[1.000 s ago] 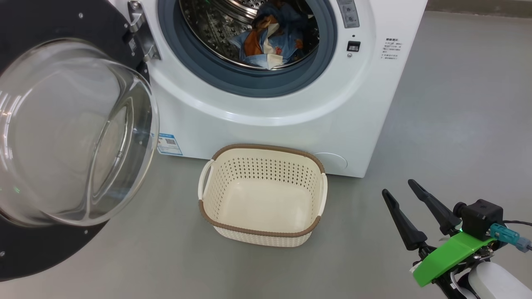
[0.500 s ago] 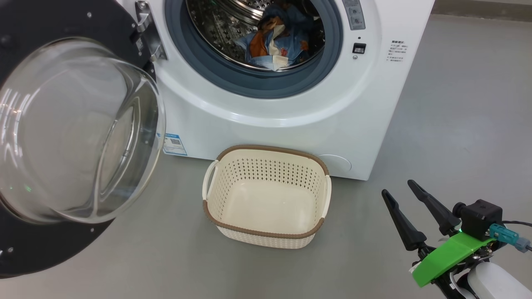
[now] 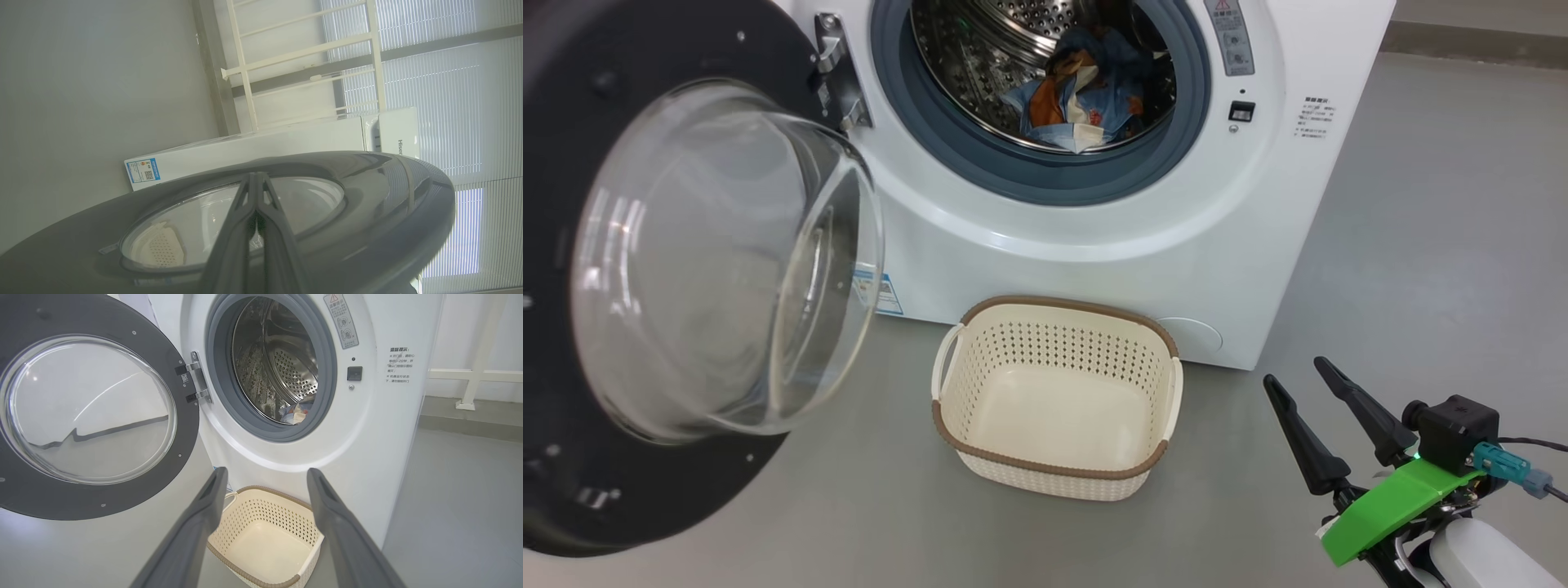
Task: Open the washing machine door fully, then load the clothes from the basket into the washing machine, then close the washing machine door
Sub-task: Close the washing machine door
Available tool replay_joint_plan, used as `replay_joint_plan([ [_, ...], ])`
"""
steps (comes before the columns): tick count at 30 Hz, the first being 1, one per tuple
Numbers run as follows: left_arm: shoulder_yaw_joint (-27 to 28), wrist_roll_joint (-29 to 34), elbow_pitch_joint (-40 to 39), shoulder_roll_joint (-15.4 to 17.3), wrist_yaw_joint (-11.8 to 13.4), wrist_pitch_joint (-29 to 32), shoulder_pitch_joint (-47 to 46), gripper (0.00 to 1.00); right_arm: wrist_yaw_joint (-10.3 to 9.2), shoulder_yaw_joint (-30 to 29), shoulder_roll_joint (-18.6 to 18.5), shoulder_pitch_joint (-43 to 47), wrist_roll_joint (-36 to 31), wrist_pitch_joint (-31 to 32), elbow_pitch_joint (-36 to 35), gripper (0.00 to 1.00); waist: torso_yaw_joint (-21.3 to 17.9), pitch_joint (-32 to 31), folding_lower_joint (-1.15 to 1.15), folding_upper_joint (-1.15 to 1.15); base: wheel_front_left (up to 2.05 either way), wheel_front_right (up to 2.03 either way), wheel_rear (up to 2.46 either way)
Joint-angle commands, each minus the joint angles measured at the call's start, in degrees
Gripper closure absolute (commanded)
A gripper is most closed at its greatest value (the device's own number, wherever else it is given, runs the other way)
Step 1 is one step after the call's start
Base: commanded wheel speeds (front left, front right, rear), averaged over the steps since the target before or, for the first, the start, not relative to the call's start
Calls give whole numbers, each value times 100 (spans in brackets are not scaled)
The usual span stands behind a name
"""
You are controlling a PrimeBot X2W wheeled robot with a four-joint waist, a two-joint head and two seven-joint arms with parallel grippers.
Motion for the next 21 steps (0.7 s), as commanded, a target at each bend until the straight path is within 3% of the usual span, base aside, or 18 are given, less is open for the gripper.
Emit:
replay_joint_plan([
  [1, -81, -50, -349, 92, 30, 308, -2, 100, 33, 42, -25, -116, 36, -45, -102, 0, 20, -28, 0, 0, 0, 0, 0],
  [6, -264, -276, -1160, -226, 363, 984, 274, 100, 33, -35, 80, -41, 13, -45, -105, 0, 52, -68, 0, 0, 0, 0, 0],
  [11, -422, -479, -2280, -549, 910, 1521, 701, 100, 33, -126, 187, 20, -6, -45, -114, 0, 75, -75, 0, 0, 0, 0, 0],
  [12, -422, -479, -2280, -549, 910, 1521, 701, 100, 33, -126, 187, 20, -6, -45, -114, 0, 75, -75, 0, 0, 0, 0, 0],
  [21, -1148, -317, -4166, -1125, 1753, 1949, 1254, 100, 33, -180, 369, -34, -22, -45, -142, 0, -71, -16, 0, 0, 0, 0, 0],
])
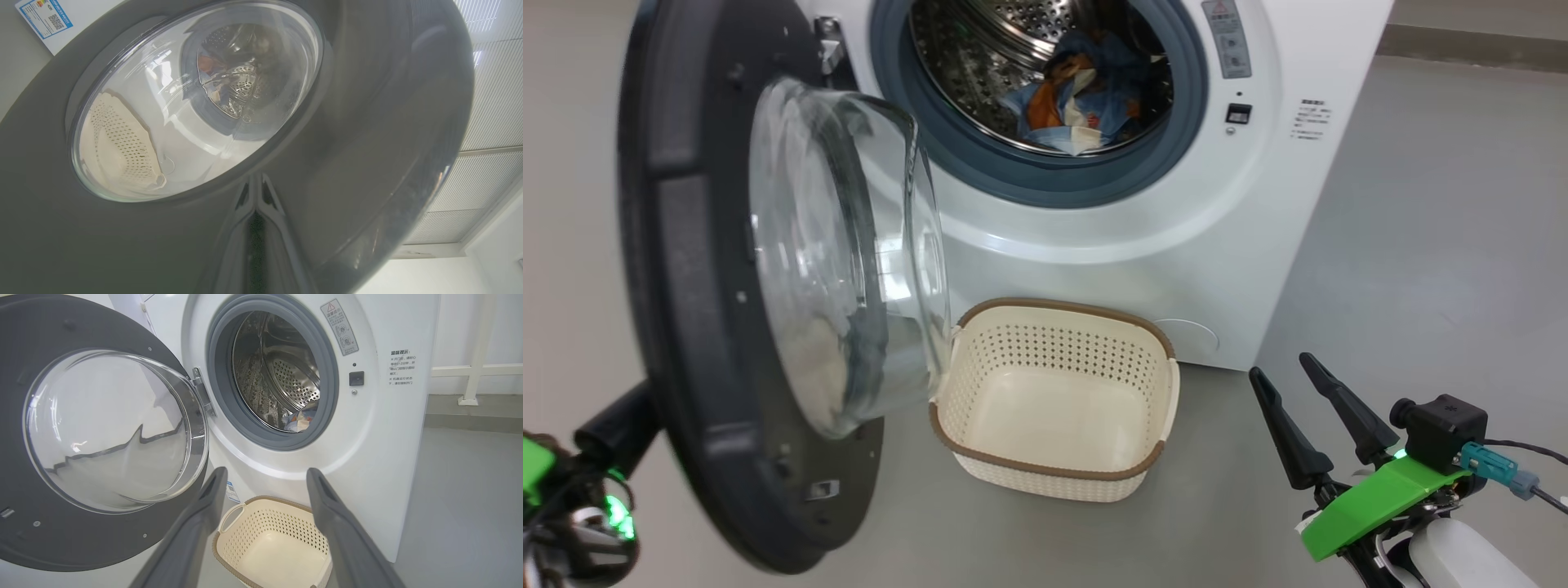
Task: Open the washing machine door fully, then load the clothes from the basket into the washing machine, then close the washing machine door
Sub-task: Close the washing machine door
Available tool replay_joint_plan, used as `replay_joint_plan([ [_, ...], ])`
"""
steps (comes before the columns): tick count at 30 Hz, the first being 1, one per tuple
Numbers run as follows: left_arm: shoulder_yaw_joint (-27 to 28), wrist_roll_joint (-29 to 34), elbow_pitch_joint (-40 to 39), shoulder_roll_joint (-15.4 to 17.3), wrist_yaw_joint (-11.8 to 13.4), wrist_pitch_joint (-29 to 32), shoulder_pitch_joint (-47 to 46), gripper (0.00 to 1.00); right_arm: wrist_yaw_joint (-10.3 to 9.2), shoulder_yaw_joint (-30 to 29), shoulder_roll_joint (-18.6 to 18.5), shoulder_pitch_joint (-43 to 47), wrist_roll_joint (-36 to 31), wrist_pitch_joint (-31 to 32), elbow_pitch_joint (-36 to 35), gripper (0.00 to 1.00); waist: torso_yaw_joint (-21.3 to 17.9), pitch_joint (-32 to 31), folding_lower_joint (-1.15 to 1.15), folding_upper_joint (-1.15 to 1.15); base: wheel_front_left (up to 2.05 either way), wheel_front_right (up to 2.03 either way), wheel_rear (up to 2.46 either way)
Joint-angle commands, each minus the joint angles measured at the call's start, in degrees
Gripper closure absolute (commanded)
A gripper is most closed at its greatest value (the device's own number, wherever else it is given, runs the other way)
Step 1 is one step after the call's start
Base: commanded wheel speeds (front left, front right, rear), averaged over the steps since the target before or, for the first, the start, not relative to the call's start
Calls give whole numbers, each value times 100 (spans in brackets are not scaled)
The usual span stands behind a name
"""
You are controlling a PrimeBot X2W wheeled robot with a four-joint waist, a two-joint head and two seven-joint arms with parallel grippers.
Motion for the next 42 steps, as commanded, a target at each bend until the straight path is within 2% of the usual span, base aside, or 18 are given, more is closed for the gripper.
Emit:
replay_joint_plan([
  [1, 29, 26, -337, 91, 27, 90, -73, 100, 33, 36, -29, -73, -13, -45, -136, 0, -97, 24, 0, 0, 0, 0, 0],
  [6, -228, 130, -788, -132, 197, 52, -56, 100, 33, -4, -4, -98, -14, -45, -138, 0, -412, 76, 0, 0, 0, 0, 0],
  [17, -440, 232, -909, -524, 271, -316, -277, 100, 33, -93, -9, -157, -25, -45, -171, 0, -1371, 139, 0, 0, 0, 0, 0],
  [30, -477, 436, -535, -745, 327, -1214, -687, 100, 33, -93, 6, -255, 3, -45, -138, 0, -2469, 216, 0, 0, 0, 0, 0],
  [42, -543, 379, 65, -813, 194, -1974, -1217, 100, 33, -52, -24, -348, 38, -45, -135, 0, -2978, 359, 0, 0, 0, 0, 0],
])
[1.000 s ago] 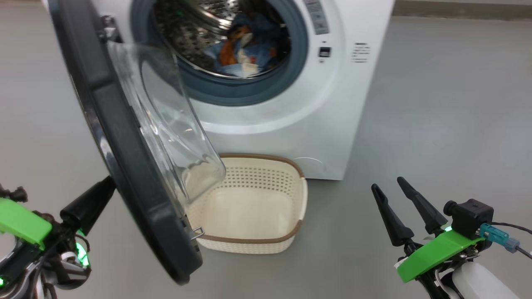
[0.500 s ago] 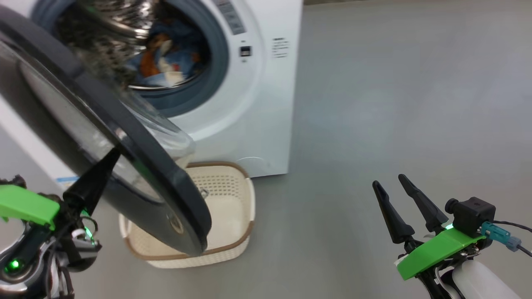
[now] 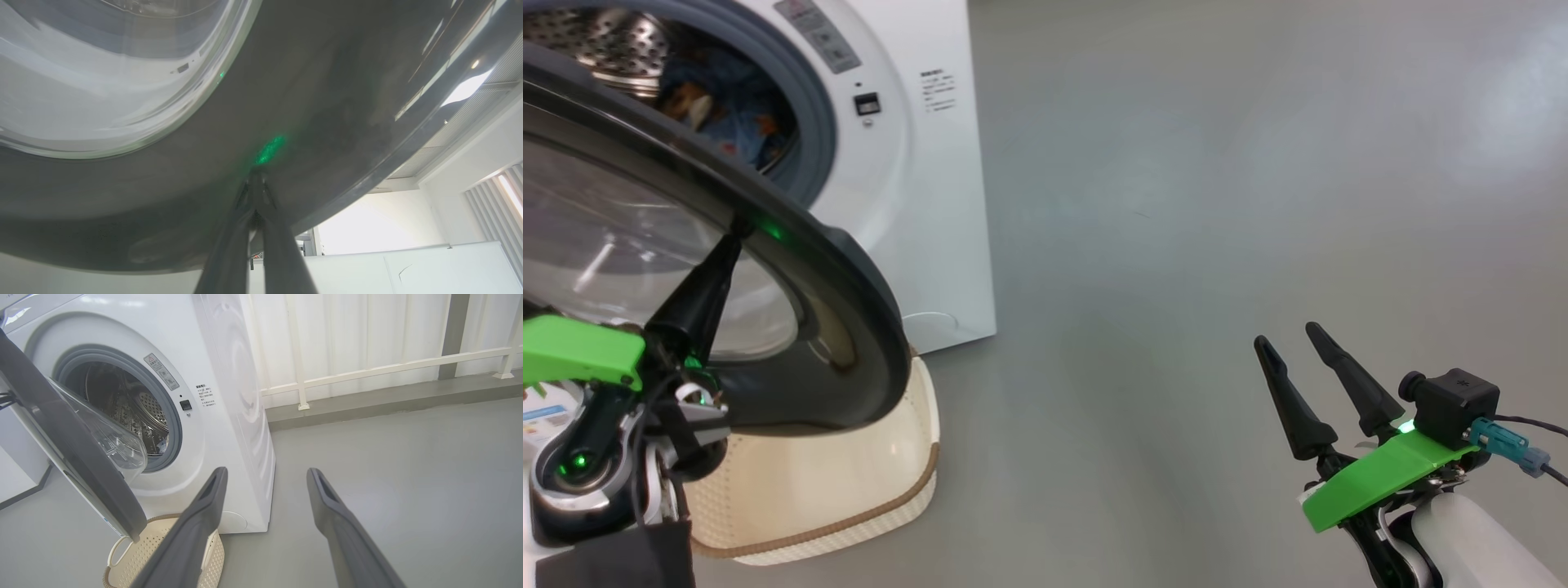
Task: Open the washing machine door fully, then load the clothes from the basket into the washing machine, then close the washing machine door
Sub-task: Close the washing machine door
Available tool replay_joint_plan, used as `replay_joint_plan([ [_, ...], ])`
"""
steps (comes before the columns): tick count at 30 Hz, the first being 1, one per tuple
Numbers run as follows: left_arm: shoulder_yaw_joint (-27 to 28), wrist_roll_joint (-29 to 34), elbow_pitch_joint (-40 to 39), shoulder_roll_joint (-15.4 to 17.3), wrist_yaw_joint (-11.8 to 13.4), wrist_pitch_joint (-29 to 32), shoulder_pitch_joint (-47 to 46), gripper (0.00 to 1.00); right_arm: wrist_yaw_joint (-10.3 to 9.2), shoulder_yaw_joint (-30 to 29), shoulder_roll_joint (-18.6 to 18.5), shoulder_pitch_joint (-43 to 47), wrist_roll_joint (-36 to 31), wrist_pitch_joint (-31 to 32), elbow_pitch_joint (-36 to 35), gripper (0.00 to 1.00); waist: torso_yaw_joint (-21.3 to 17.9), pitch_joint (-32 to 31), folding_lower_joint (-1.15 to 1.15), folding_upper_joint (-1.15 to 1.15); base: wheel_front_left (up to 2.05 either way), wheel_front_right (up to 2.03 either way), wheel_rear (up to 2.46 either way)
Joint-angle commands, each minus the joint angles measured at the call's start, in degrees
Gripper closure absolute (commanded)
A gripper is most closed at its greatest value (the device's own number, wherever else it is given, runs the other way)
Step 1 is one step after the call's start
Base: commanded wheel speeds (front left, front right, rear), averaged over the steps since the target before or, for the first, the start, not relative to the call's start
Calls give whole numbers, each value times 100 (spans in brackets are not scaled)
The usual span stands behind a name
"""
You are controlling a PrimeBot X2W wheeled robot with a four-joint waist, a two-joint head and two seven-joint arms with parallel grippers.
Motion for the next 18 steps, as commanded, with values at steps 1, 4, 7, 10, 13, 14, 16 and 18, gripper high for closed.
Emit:
replay_joint_plan([
  [1, 92, -15, -58, 94, -73, -52, -288, 100, 33, 97, -88, -121, 39, -45, -120, 0, -153, 86, 0, 0, 0, 0, 0],
  [4, 71, -30, 50, 91, -128, -143, -361, 100, 33, 102, -85, -128, 43, -45, -113, 0, -192, 97, 0, 0, 0, 0, 0],
  [7, 57, -54, 126, 89, -168, -188, -414, 100, 33, 84, -86, -123, 39, -45, -106, 0, -187, 98, 0, 0, 0, 0, 0],
  [10, 21, -63, 138, 87, -182, -231, -425, 100, 33, 73, -86, -105, 32, -45, -103, 0, -133, 82, 0, 0, 0, 0, 0],
  [13, -27, -84, 131, 85, -186, -255, -407, 100, 33, 73, -80, -95, 24, -45, -104, 0, -40, 65, 0, 0, 0, 0, 0],
  [14, -39, -91, 128, 84, -190, -261, -399, 100, 33, 75, -79, -92, 22, -45, -105, 0, -6, 59, 0, 0, 0, 0, 0],
  [16, -30, -108, 154, 84, -213, -272, -410, 100, 33, 81, -82, -88, 21, -45, -104, 0, 66, 51, 0, 0, 0, 0, 0],
  [18, -28, -110, 179, 84, -241, -278, -416, 100, 33, 85, -83, -81, 17, -45, -102, 0, 137, 34, 0, 0, 0, 0, 0],
])
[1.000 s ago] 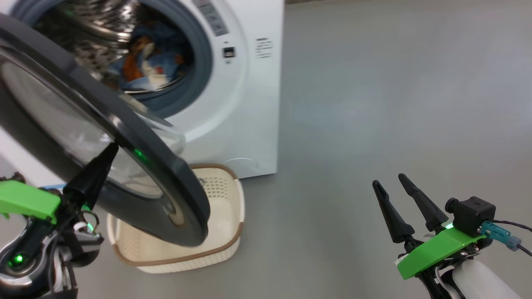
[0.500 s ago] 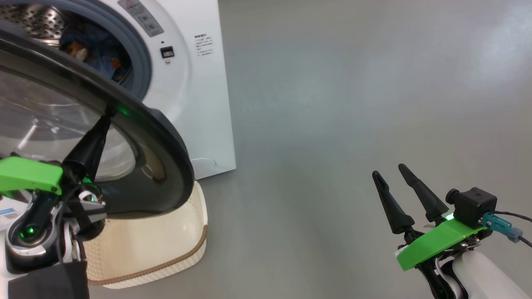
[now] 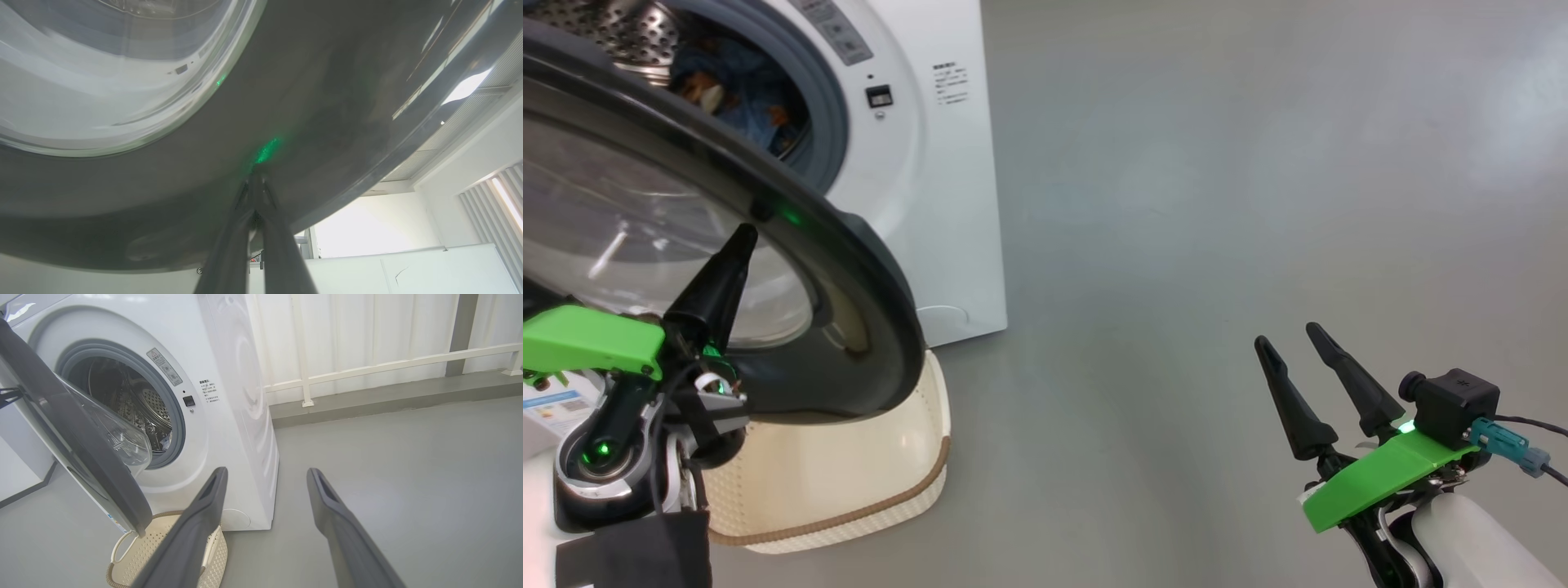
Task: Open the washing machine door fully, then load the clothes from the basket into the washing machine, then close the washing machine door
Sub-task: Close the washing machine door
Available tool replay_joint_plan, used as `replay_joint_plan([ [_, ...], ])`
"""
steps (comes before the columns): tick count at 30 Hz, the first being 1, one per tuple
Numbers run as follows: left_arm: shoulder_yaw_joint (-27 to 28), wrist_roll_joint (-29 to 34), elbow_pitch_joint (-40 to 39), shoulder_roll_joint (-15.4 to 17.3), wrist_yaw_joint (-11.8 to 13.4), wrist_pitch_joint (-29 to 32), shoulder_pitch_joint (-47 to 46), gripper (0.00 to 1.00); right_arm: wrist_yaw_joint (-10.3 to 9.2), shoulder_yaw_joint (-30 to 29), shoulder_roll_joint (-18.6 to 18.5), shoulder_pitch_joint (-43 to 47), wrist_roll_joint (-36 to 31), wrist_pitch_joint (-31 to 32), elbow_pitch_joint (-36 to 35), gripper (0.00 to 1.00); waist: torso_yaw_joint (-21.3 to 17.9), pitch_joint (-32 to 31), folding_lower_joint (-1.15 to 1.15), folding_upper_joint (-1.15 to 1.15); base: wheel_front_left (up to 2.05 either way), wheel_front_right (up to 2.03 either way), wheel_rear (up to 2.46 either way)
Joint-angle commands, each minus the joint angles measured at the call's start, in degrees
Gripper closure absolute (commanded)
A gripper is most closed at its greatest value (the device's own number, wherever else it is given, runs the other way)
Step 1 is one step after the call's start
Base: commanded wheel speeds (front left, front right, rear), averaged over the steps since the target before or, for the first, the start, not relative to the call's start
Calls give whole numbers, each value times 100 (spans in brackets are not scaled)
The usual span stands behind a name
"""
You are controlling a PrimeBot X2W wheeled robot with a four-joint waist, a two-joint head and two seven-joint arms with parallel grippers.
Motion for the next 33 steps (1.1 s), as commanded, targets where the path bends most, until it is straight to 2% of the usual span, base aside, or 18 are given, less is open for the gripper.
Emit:
replay_joint_plan([
  [1, 131, -1, -112, 134, -88, -20, -219, 100, 33, 88, -83, -78, 11, -45, -112, 0, 117, -34, 0, 0, 0, 0, 0],
  [8, -68, 439, -288, 310, -360, -185, -81, 100, 33, 74, -103, -47, 3, -45, -116, 0, 308, -83, 0, 0, 0, 0, 0],
  [10, -110, 591, -360, 393, -443, -248, -18, 77, 33, 72, -104, -45, 0, -45, -118, 0, 339, -87, 0, 0, 0, 0, 0],
  [11, -135, 696, -405, 444, -473, -296, 30, 71, 33, 71, -103, -45, 0, -45, -118, 0, 350, -93, 0, 0, 0, 0, 0],
  [13, -204, 944, -521, 550, -535, -406, 155, 47, 33, 55, -110, -39, 1, -45, -121, 0, 376, -96, 0, 0, 0, 0, 0],
  [14, -230, 1076, -573, 605, -567, -478, 219, 9, 33, 45, -116, -39, 4, -45, -124, 0, 388, -93, 0, 0, 0, 0, 0],
  [15, -255, 1190, -621, 644, -600, -546, 284, 0, 33, 33, -123, -36, 6, -45, -128, 0, 401, -89, 0, 0, 0, 0, 0],
  [18, -310, 1411, -710, 716, -693, -683, 422, 0, 33, 9, -128, -28, 2, -45, -139, 0, 421, -79, 0, 0, 0, 0, 0],
  [21, -382, 1735, -834, 782, -894, -958, 652, 0, 33, -21, -126, -20, -3, -45, -159, 0, 439, -61, 0, 0, 0, 0, 0],
  [26, -531, 2471, -868, 875, -1262, -1656, 1114, 0, 33, -46, -118, -32, -4, -45, -172, 0, 446, -54, 0, 0, 0, 0, 0],
  [33, -680, 3388, -779, 820, -1550, -2804, 1743, 0, 33, -70, -156, -56, 0, -45, -179, 0, 431, -46, 0, 0, 0, 0, 0],
])
